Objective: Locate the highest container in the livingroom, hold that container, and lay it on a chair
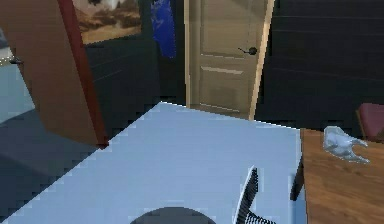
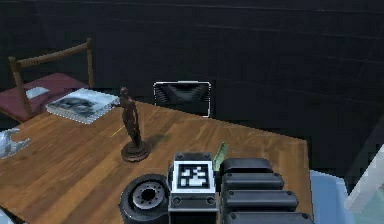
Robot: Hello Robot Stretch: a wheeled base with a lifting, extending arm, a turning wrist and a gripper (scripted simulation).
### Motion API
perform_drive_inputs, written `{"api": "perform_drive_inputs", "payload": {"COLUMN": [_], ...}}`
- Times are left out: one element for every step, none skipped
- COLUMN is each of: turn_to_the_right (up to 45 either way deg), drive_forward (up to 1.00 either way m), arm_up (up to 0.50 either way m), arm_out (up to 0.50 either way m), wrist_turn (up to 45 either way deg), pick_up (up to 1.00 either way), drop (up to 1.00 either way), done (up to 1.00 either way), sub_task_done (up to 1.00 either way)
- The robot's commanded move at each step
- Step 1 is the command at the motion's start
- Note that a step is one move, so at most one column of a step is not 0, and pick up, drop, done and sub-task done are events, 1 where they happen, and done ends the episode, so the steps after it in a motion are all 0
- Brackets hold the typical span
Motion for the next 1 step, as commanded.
{"api": "perform_drive_inputs", "payload": {"turn_to_the_right": [9.0], "drive_forward": [0.0], "arm_up": [0.0], "arm_out": [0.0], "wrist_turn": [0.0], "pick_up": [0.0], "drop": [0.0], "done": [0.0], "sub_task_done": [0.0]}}
